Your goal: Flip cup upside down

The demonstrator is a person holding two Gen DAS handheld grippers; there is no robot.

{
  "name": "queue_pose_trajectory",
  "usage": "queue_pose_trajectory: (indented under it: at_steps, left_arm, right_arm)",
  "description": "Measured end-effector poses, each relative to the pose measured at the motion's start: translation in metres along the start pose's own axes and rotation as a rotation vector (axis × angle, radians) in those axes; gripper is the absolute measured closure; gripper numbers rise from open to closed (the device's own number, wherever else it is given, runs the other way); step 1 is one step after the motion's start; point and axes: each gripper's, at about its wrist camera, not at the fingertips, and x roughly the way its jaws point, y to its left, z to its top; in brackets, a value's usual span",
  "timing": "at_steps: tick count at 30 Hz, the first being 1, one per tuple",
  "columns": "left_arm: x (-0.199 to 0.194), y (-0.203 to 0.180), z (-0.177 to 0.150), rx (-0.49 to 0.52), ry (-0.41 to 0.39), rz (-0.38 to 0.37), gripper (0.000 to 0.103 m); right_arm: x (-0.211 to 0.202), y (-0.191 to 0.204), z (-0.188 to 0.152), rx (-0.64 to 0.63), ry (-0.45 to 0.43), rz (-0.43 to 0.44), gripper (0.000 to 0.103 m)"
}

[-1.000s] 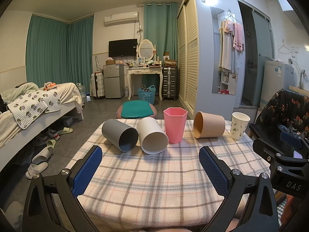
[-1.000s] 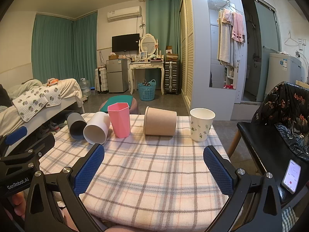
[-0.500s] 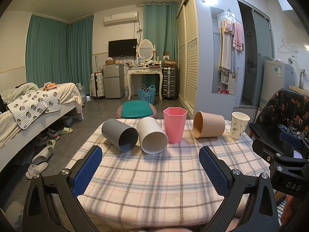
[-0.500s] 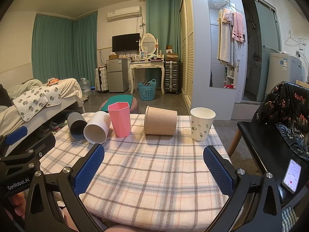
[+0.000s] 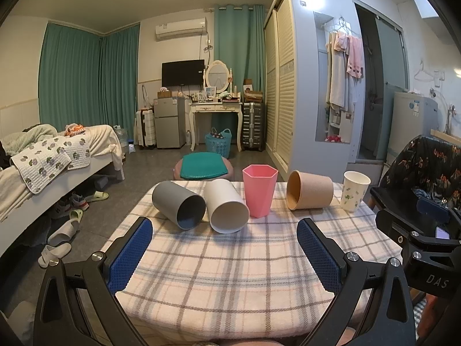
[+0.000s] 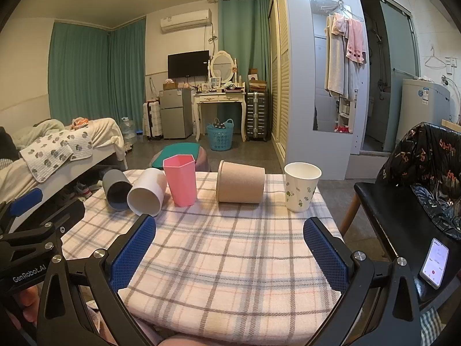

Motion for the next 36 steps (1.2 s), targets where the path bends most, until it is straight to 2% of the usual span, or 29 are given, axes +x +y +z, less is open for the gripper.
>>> queue_pose_trajectory:
  at_steps: [7,15,22,28,32,36]
  left_arm:
    - [-0.005,0.001,0.01,-0.018,0.008,-0.007,0.0]
    - [0.014,0.026,0.028,-0.044,0.017,0.005,0.0]
    - [0.056,0.057,0.03,-0.065,0.068,0.041,0.0]
    - [0.092,0.084,0.027,-0.088,0.113,0.079,0.0]
    - [0.108,0.095,0.024,-0.092,0.134,0.094,0.0]
    - [0.123,0.1,0.019,-0.093,0.159,0.098,0.0]
  right_arm:
    - [-0.006,0.003,0.003,0.001,-0.005,-0.001,0.0]
    - [0.005,0.011,0.022,-0.024,0.013,-0.005,0.0]
    - [0.058,0.037,0.036,-0.053,0.077,0.038,0.0]
    - [0.123,0.058,0.048,-0.072,0.154,0.081,0.0]
    - [0.168,0.07,0.05,-0.064,0.2,0.105,0.0]
    - [0.197,0.082,0.052,-0.091,0.211,0.111,0.0]
